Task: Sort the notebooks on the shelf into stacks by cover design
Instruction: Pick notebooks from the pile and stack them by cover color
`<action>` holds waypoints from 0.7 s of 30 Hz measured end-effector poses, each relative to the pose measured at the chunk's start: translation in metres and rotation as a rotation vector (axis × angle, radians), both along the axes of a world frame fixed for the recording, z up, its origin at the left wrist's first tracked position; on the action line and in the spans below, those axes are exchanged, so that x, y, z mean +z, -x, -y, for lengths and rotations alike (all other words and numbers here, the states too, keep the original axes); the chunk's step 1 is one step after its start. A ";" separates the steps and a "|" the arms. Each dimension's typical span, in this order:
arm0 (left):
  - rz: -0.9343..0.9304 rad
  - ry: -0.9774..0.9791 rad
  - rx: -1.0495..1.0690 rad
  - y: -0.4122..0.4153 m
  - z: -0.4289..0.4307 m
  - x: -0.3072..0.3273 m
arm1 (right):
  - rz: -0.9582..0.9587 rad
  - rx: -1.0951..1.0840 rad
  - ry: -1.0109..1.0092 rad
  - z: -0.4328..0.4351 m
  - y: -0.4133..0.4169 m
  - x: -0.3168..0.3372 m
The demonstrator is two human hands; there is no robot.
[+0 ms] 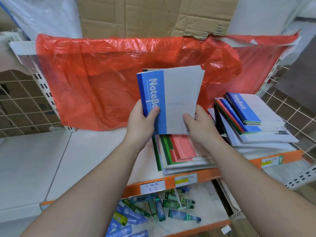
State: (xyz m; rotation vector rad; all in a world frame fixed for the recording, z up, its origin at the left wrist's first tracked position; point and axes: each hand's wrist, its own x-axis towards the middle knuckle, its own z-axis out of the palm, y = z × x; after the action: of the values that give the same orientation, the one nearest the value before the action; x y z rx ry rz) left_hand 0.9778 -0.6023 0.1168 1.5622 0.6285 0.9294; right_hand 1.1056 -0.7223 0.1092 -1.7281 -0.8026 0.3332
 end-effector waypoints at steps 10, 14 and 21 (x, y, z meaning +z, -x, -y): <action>-0.060 0.064 -0.034 -0.025 0.013 -0.025 | -0.080 -0.051 -0.019 0.008 -0.015 -0.020; -0.097 0.072 -0.047 -0.024 0.013 -0.033 | -0.094 -0.006 0.011 0.009 -0.014 -0.031; -0.146 0.021 0.036 -0.021 0.010 -0.017 | -0.015 -0.016 -0.020 0.004 -0.009 -0.014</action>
State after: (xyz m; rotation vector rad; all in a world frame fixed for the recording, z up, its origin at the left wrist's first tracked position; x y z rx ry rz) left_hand 0.9986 -0.6119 0.0996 1.6145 0.7698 0.8374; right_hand 1.1146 -0.7264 0.0950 -1.7104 -0.7786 0.3261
